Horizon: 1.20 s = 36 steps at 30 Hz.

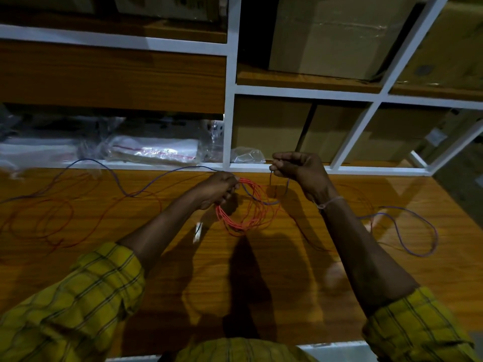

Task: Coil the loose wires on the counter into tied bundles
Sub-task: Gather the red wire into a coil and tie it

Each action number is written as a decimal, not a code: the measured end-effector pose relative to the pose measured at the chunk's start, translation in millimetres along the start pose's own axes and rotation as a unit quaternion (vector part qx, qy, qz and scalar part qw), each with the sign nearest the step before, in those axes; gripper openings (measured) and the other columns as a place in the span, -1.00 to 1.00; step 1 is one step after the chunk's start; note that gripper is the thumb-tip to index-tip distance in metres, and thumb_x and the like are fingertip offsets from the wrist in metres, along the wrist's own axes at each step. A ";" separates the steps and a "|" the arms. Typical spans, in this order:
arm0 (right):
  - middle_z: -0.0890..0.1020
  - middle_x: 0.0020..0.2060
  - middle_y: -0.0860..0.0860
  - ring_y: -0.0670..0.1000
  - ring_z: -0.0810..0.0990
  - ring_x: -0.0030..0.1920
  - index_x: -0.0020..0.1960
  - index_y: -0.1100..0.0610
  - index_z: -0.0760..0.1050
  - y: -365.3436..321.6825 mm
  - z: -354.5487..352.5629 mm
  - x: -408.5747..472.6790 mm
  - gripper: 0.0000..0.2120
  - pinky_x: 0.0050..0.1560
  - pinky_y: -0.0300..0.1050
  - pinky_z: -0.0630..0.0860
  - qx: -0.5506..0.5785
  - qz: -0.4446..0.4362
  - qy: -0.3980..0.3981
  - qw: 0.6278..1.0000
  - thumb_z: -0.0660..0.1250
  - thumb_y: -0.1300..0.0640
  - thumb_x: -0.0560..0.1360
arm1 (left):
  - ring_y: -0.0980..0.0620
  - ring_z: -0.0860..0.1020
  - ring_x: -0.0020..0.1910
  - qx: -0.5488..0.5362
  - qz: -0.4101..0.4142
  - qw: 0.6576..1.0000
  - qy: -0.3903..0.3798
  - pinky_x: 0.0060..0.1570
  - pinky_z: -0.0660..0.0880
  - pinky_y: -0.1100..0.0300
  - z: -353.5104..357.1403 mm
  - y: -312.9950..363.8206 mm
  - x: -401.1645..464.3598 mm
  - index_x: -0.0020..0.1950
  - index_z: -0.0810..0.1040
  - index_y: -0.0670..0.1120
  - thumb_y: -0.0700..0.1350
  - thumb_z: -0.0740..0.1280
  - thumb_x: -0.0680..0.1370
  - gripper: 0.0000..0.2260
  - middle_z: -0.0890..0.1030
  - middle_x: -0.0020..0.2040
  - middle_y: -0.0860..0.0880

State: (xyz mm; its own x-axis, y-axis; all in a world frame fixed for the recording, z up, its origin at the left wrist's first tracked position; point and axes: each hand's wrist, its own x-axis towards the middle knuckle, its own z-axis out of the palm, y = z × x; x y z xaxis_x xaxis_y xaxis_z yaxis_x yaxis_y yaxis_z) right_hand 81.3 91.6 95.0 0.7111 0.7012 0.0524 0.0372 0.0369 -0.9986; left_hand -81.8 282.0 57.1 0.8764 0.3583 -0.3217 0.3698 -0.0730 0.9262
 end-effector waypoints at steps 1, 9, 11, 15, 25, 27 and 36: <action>0.73 -0.06 0.28 0.11 0.76 -0.06 0.21 0.38 0.62 -1.2 0.6 -1.0 -0.76 0.03 -0.10 0.68 -0.010 -0.012 0.011 1.000 0.43 0.39 0.54 | 0.14 0.30 -0.47 -0.002 0.002 1.000 -0.001 -0.52 0.22 0.29 0.9 1.0 0.4 -0.15 0.47 -0.08 -0.02 0.17 0.73 -0.70 0.36 -0.36 0.04; 0.76 -0.01 0.05 -0.02 0.71 0.01 0.09 0.20 0.71 -8.8 1.3 -4.9 -0.88 -0.01 -0.07 0.67 -0.093 -0.057 0.047 0.993 0.44 0.24 0.58 | 0.13 0.30 -0.46 0.003 0.007 1.000 -0.002 -0.51 0.23 0.28 3.9 9.3 7.2 -0.13 0.48 -0.11 -0.03 0.17 0.73 -0.71 0.37 -0.35 0.02; 0.74 0.00 0.12 0.08 0.72 0.09 0.09 0.23 0.68 -9.7 2.3 -6.5 -0.88 0.09 0.02 0.69 -0.029 -0.023 0.031 0.999 0.41 0.29 0.59 | 0.12 0.29 -0.45 0.000 0.007 1.000 -0.005 -0.52 0.22 0.29 4.0 10.2 9.6 -0.12 0.48 -0.11 -0.02 0.18 0.73 -0.72 0.37 -0.35 0.02; 0.73 -0.10 0.13 0.08 0.74 -0.03 0.13 0.23 0.65 -11.8 4.6 -11.7 -0.84 0.08 -0.01 0.70 0.076 0.043 -0.009 0.996 0.34 0.34 0.61 | 0.12 0.29 -0.45 -0.002 0.013 1.000 0.004 -0.52 0.23 0.28 6.5 13.0 12.4 -0.08 0.49 -0.12 0.01 0.20 0.72 -0.73 0.37 -0.35 0.02; 0.69 -0.14 0.25 0.19 0.63 -0.17 0.01 0.22 0.69 -0.1 21.8 -20.8 -0.78 -0.06 -0.03 0.68 -0.060 0.052 0.023 0.997 0.38 0.47 0.53 | 0.13 0.30 -0.50 -0.011 0.036 0.998 0.040 -0.52 0.21 0.27 12.4 14.2 19.3 -0.07 0.48 -0.13 -0.03 0.12 0.74 -0.71 0.37 -0.36 0.01; 0.70 -0.13 0.28 0.16 0.68 -0.22 0.06 0.31 0.67 1.5 23.3 -21.6 -0.81 -0.03 0.02 0.69 -0.069 0.053 0.044 0.995 0.41 0.47 0.50 | 0.13 0.30 -0.49 -0.011 0.036 0.998 0.046 -0.53 0.22 0.28 11.5 14.0 20.3 -0.08 0.47 -0.12 -0.03 0.12 0.74 -0.71 0.37 -0.35 0.01; 0.73 -0.19 0.18 -0.05 0.69 -0.24 -0.03 0.39 0.69 -2.2 29.5 -27.7 -0.87 -0.12 -0.22 0.67 -0.105 0.048 0.088 0.989 0.53 0.43 0.42 | 0.09 0.27 -0.45 0.009 0.084 0.995 0.061 -0.49 0.20 0.26 15.8 18.8 12.8 -0.04 0.46 -0.13 0.00 0.10 0.75 -0.71 0.33 -0.33 -0.01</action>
State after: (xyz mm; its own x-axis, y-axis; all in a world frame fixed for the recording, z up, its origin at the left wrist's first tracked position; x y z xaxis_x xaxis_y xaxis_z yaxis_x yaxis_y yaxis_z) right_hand 40.8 93.1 95.7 0.8289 0.5588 -0.0257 0.0947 -0.1853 -0.9781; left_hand -58.7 270.5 67.3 0.8826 0.4501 -0.1359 0.2280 -0.1569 0.9609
